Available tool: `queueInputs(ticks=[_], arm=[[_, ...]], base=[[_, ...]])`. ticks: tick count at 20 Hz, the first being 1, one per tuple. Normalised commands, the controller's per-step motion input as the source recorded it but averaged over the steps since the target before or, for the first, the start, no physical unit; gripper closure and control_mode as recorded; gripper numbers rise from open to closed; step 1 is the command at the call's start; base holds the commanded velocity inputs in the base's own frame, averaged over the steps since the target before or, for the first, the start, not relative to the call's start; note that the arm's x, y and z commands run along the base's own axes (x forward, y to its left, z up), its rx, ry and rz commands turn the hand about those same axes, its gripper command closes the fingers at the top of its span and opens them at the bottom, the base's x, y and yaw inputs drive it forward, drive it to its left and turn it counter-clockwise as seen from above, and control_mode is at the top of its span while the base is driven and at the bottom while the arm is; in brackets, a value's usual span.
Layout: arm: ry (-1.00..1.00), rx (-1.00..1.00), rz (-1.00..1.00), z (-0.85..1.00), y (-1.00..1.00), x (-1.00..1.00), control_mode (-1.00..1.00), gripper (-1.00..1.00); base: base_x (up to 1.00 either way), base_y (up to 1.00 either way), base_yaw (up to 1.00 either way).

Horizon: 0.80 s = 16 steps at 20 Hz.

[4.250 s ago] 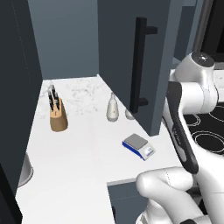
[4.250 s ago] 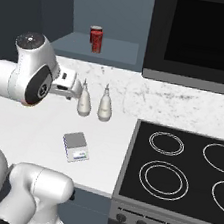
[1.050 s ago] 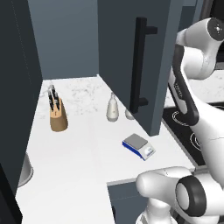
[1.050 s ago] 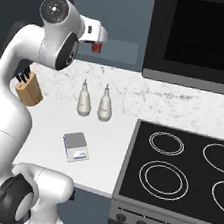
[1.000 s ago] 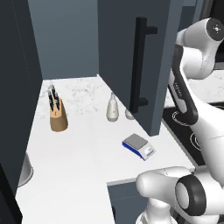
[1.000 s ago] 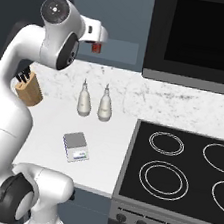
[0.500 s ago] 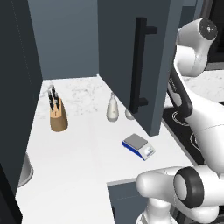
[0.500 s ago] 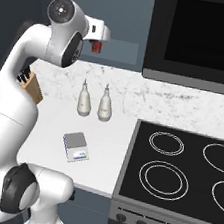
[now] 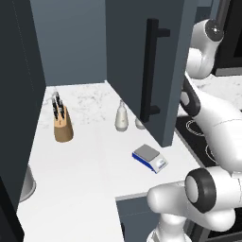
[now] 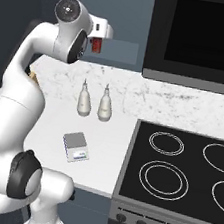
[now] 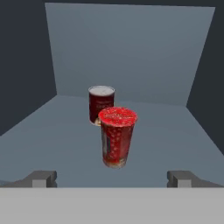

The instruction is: Pick the yogurt and place it on the digital scale for weighing, and close the cabinet.

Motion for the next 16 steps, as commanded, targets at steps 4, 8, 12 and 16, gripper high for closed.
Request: queueInputs(ticks=[4, 8, 12, 16], arm=[[-0.07, 0.0, 0.0, -0.07, 0.13, 0.62, -1.0, -1.0], [0.0, 0.0, 0.0, 0.0, 0.0, 0.26, -1.0, -1.0], [0.0, 0.0, 0.0, 0.0, 0.0, 0.18, -1.0, -1.0], [0.0, 0.0, 0.0, -0.02, 0.0, 0.26, -1.0, -1.0]], base=[[0.0, 0.0, 0.0], [0.0, 0.0, 0.0], [0.0, 0.0, 0.0], [0.0, 0.0, 0.0]])
